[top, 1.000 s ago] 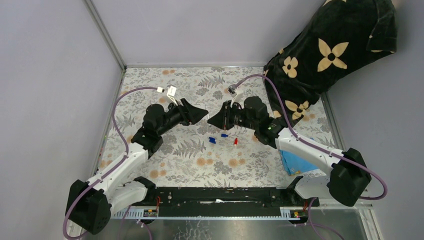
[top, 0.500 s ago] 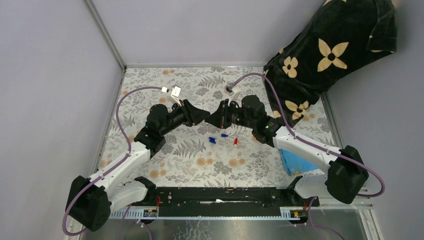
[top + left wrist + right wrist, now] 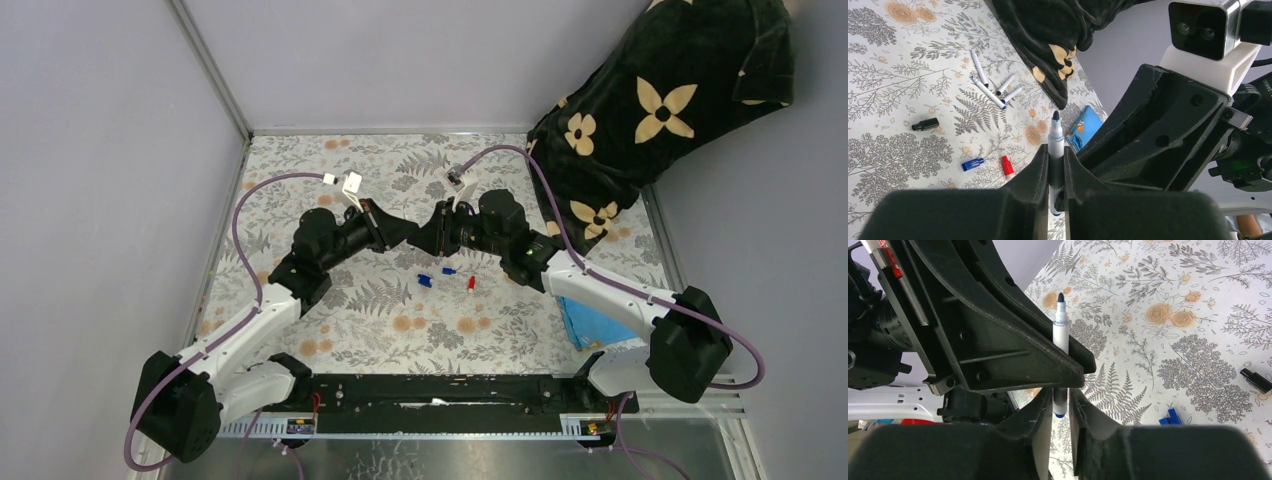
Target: Insert the pens into the pen caps
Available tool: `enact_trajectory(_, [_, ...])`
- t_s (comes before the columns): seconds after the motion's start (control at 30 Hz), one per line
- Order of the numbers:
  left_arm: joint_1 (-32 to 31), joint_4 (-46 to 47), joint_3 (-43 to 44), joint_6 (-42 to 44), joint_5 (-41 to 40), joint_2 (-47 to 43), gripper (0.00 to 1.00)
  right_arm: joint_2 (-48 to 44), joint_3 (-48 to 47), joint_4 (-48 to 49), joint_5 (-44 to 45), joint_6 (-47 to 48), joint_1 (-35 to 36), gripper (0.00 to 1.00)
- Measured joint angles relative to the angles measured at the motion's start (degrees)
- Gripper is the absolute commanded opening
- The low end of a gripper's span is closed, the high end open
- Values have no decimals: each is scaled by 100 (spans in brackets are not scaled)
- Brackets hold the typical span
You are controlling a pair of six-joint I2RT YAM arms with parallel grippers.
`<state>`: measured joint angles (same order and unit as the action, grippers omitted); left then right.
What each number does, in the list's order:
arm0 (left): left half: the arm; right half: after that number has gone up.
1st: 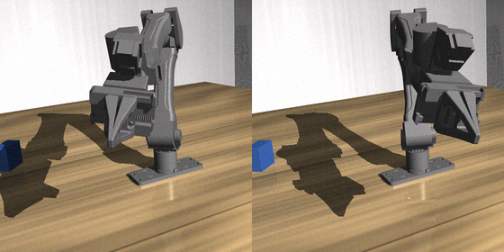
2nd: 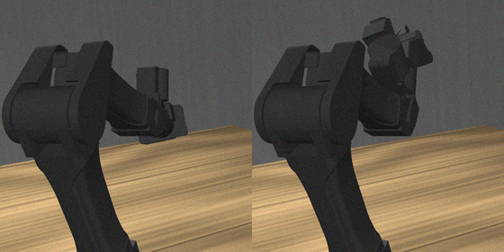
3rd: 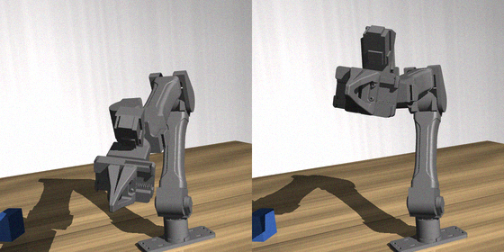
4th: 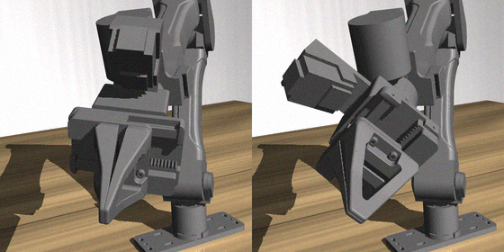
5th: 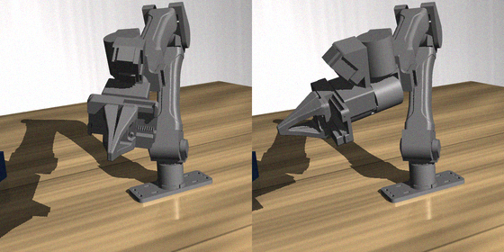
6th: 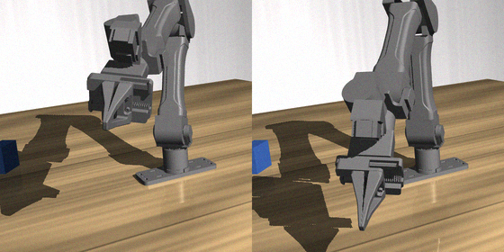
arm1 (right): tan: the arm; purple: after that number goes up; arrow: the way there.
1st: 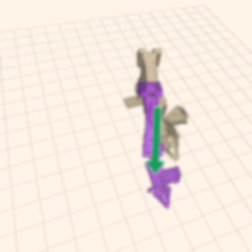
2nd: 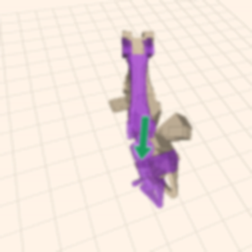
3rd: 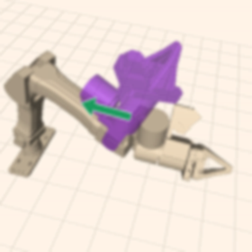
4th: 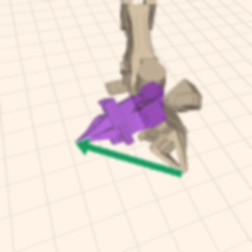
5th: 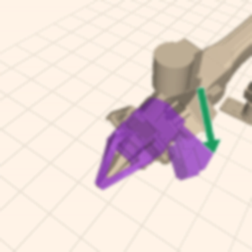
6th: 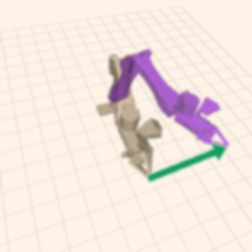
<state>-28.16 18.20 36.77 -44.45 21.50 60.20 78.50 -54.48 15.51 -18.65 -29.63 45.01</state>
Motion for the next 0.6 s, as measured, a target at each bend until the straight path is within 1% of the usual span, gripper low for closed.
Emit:
enact_trajectory(0.07, [0,-37,26,39,-9,0,0,0,0,-15,20,24,0,44])
enact_trajectory(0.1, [0,-103,57,72,-31,0,0,0,-2,-33,59,33,0,47])
enact_trajectory(0.3, [-4,-667,313,564,-409,-120,0,-131,-4,-494,428,334,2,58])
enact_trajectory(0.43, [-4,-1167,459,1021,-796,-420,0,-514,7,-960,920,645,7,72])
enact_trajectory(0.47, [-4,-1268,479,1143,-890,-498,0,-619,9,-1069,1097,737,7,73])
enact_trajectory(0.53, [-4,-1473,507,1381,-1045,-654,0,-778,13,-1259,1528,935,11,70])
enact_trajectory(0.57, [-4,-1602,527,1497,-1126,-721,0,-820,28,-1309,1727,1047,11,71])
enact_trajectory(0.6, [-4,-1698,542,1587,-1178,-763,0,-859,94,-1327,1978,1174,11,80])
